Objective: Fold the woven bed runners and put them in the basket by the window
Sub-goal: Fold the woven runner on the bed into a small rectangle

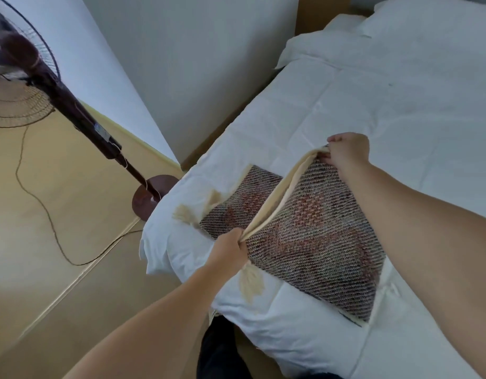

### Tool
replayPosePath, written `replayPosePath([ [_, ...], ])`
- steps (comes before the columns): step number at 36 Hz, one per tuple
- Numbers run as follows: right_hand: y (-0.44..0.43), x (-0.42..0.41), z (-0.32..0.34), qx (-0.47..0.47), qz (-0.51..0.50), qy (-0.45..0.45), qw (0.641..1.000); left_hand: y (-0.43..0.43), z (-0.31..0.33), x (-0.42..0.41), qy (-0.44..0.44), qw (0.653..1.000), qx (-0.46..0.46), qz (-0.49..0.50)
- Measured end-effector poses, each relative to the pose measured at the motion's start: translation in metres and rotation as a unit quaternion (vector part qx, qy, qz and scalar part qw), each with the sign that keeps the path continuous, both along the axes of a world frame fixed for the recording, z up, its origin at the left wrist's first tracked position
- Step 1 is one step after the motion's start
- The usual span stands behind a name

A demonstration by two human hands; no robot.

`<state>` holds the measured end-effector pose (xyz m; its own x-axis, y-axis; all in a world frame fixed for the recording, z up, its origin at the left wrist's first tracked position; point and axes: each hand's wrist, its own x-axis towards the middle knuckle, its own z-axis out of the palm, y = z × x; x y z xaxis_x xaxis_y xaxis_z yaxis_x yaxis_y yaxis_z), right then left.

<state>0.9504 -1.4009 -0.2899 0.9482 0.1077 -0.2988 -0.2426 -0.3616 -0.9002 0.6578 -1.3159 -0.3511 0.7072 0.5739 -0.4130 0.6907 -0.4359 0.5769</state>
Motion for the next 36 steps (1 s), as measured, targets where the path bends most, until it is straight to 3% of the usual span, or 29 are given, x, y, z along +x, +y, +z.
replayPosePath([
  [14,0.158,0.01,-0.128,-0.167,-0.008,-0.061,0.984,0.178,-0.111,0.016,0.118,0.99,-0.077,-0.012],
  [28,0.251,0.035,-0.236,-0.248,0.014,-0.015,0.968,0.244,-0.206,0.025,0.133,0.983,-0.116,-0.041],
  [31,0.262,0.046,-0.249,-0.262,0.015,0.0,0.965,0.248,-0.215,0.026,0.145,0.983,-0.112,-0.035],
  [36,0.273,0.048,-0.27,-0.273,0.055,0.026,0.96,0.253,-0.229,0.03,0.149,0.986,-0.028,-0.069],
])
